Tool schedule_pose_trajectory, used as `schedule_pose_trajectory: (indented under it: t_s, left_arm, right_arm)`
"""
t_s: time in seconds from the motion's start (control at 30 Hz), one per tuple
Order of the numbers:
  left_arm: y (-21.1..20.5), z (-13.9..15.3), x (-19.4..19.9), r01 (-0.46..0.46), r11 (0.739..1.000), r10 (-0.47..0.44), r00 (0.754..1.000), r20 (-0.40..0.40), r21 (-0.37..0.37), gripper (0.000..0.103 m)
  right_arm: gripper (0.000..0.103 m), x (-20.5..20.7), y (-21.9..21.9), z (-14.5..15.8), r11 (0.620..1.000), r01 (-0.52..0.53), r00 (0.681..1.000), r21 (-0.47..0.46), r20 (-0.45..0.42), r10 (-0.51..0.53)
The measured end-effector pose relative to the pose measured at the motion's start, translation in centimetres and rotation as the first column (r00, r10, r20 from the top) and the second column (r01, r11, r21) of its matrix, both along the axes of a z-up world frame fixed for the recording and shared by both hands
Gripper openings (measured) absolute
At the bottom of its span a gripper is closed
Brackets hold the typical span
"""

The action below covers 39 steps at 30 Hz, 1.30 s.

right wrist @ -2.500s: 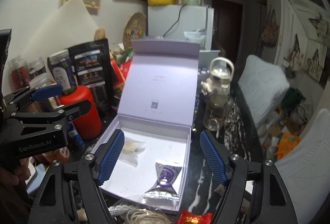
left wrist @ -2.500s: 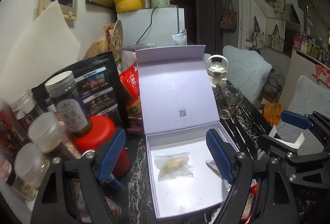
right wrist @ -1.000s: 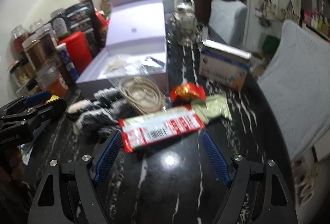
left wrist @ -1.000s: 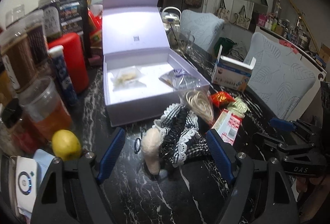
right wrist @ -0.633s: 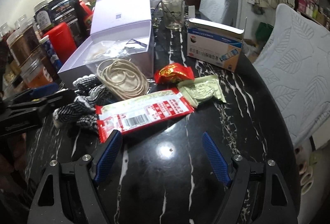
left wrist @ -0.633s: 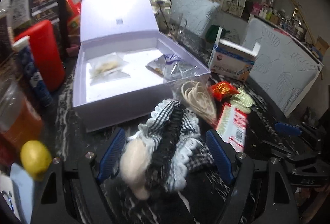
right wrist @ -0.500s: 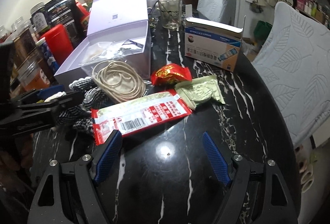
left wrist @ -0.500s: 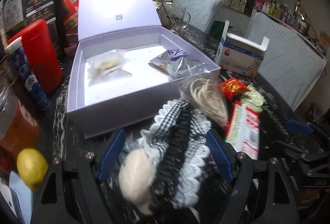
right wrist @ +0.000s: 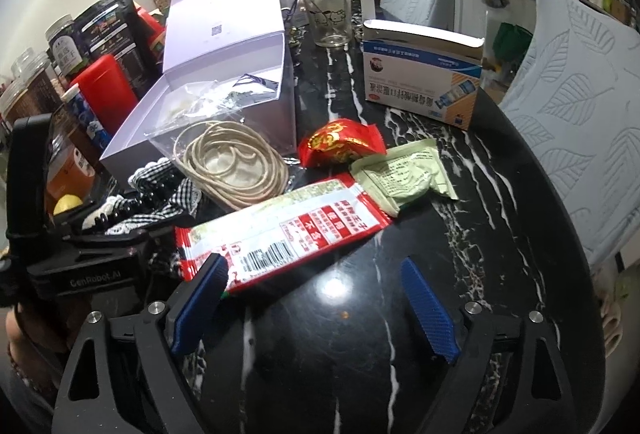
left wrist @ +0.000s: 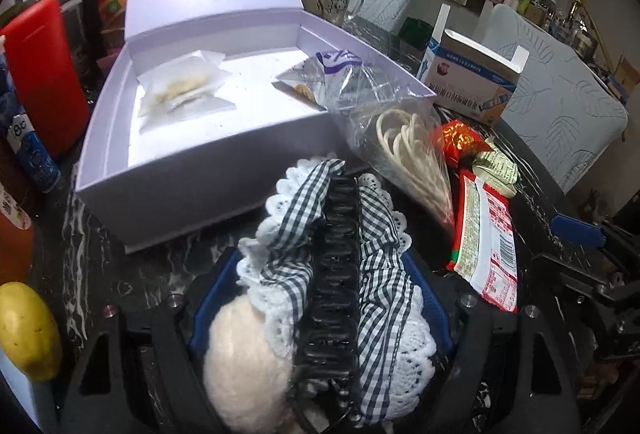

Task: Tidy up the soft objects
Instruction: 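Grasp the black claw clip with gingham ribbon using the left gripper, then grasp the red-and-white spicy strip packet with the right gripper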

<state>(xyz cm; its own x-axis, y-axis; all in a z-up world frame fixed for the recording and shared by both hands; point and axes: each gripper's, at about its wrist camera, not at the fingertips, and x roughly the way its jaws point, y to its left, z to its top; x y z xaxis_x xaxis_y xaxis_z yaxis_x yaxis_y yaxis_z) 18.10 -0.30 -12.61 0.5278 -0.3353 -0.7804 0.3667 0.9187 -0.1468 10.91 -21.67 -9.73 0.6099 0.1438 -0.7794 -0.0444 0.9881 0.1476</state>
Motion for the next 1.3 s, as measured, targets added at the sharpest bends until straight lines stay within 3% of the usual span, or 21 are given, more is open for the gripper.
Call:
schedule_pose_trajectory:
  t_s: [0.03,0.17,0.53,0.7,1.03,1.1,1.23,1.3]
  left_arm:
    - [0.0,0.1,-0.2,-0.001,1.000,0.001,1.000,0.015,0.011,0.066]
    - [0.5,0.7,-1.2,0.002,1.000,-0.003,0.998,0.057,0.018,0.051]
    - [3.7,1.6,-2.3,-0.108,0.994,0.105,0.986,0.129,0.018,0.049]
    - [4.0,1.5,-2.2,-0.118,0.993,0.115,0.985,0.126,0.013,0.049]
    - [3.5,1.0,-2.1,-0.110,0.993,0.105,0.988,0.112,0.038,0.049]
    - [3.4,1.0,-2.2,-0.110,0.993,0.104,0.988,0.116,0.044,0.049]
    - [3.4,0.9,-2.1,-0.110,0.993,0.104,0.988,0.118,0.046,0.049]
    - [3.4,0.9,-2.2,-0.110,0.993,0.104,0.987,0.120,0.049,0.049]
  right_arm:
    - [0.094,0.2,0.1,0.0,1.000,0.002,1.000,0.001,-0.001,-0.002]
    - [0.102,0.9,0.5,-0.1,1.000,0.018,1.000,0.006,-0.006,-0.017]
    - [0.103,3.8,-0.3,-2.1,0.985,0.140,0.987,0.100,-0.090,-0.131]
    - [0.103,5.2,0.2,-2.0,0.977,0.193,0.979,0.089,-0.088,-0.185]
    - [0.103,5.3,1.9,-2.7,0.993,0.114,0.990,-0.015,-0.077,-0.115]
    - [0.096,5.1,2.1,-2.7,0.992,0.111,0.990,-0.062,-0.079,-0.116]
    - [0.068,4.7,2.7,-2.7,0.981,0.085,0.992,-0.174,-0.074,-0.099]
    - [0.057,4.0,2.5,-2.5,0.984,0.038,0.996,-0.173,-0.068,-0.051]
